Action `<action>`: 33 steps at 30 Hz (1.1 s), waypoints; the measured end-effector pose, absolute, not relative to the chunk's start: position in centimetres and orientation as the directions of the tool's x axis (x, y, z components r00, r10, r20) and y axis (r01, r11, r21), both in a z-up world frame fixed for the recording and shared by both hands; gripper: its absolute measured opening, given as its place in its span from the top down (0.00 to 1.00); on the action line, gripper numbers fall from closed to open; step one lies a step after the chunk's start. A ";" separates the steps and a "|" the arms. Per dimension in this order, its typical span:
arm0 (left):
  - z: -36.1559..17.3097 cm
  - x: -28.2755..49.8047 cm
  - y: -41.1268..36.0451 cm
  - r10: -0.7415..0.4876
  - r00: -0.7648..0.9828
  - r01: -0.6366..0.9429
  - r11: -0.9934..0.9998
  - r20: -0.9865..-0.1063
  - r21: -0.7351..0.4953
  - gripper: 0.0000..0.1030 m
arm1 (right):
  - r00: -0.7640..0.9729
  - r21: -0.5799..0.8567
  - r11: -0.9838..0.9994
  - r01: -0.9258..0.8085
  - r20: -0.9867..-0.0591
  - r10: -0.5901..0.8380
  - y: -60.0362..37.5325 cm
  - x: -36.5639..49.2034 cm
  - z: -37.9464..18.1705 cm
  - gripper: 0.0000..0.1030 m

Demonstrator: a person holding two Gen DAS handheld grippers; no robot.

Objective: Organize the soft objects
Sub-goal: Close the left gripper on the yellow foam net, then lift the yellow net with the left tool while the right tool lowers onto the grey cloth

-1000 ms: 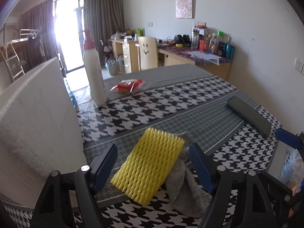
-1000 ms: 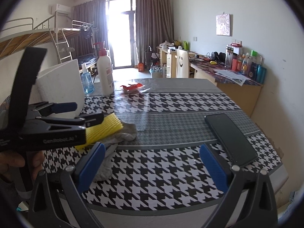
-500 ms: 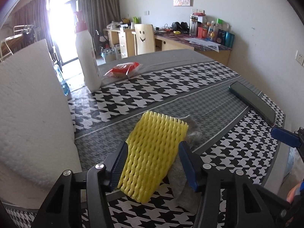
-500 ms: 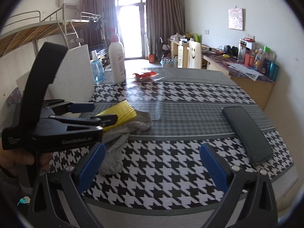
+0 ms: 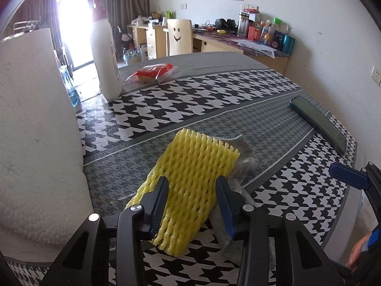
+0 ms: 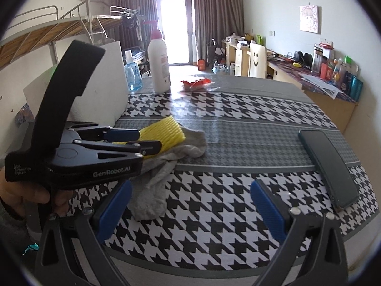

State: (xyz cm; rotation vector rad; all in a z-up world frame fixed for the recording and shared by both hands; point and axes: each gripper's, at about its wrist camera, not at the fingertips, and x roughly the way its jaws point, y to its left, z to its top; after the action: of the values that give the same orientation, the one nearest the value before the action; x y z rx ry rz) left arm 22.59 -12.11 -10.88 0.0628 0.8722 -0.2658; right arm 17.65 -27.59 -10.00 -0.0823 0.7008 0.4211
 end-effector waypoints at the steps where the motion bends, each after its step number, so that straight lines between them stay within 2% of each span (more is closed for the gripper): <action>1: -10.9 22.6 -12.1 -0.210 0.609 0.259 0.964 -0.765 -0.058 0.61 | 0.683 0.066 0.913 -0.403 -0.642 0.348 -27.6 17.7 -10.0 0.02; 6: -11.0 22.8 -12.0 -0.230 0.601 0.264 0.961 -0.766 -0.082 0.69 | 0.672 0.056 0.907 -0.418 -0.652 0.350 -27.4 17.8 -10.2 0.02; 10: -10.8 22.7 -11.9 -0.262 0.595 0.279 0.954 -0.760 -0.111 0.82 | 0.652 0.044 0.895 -0.444 -0.669 0.357 -26.7 17.7 -10.6 0.02; 12: -10.7 22.6 -11.8 -0.266 0.597 0.279 0.953 -0.757 -0.115 0.84 | 0.648 0.034 0.888 -0.458 -0.671 0.360 -26.3 17.6 -10.7 0.02; 13: -10.7 22.6 -11.7 -0.266 0.598 0.278 0.954 -0.756 -0.116 0.89 | 0.645 0.031 0.883 -0.467 -0.672 0.365 -26.0 17.5 -10.8 0.02; 17: -10.7 22.6 -11.5 -0.270 0.596 0.275 0.953 -0.756 -0.124 0.92 | 0.633 0.033 0.874 -0.484 -0.676 0.376 -25.5 17.7 -10.9 0.02; 26: -10.4 21.9 -11.2 -0.263 0.596 0.284 0.953 -0.759 -0.106 0.94 | 0.596 0.037 0.864 -0.502 -0.709 0.377 -24.8 18.3 -11.8 0.24; 28: -10.3 21.7 -11.1 -0.257 0.603 0.281 0.955 -0.755 -0.101 0.94 | 0.584 0.042 0.861 -0.506 -0.719 0.378 -24.7 18.4 -12.0 0.39; 32: -10.3 21.8 -11.0 -0.254 0.604 0.278 0.955 -0.756 -0.099 0.94 | 0.567 0.047 0.855 -0.516 -0.730 0.382 -24.4 18.6 -12.3 0.53; 33: -10.2 21.7 -11.0 -0.250 0.606 0.276 0.956 -0.755 -0.095 0.93 | 0.564 0.050 0.853 -0.519 -0.730 0.386 -24.4 18.6 -12.3 0.62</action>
State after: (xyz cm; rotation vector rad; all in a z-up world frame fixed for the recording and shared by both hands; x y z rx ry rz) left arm 21.74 -11.02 -10.24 0.0325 0.8679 -0.3042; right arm 18.64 -24.41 -12.33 -0.1779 0.8116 0.5361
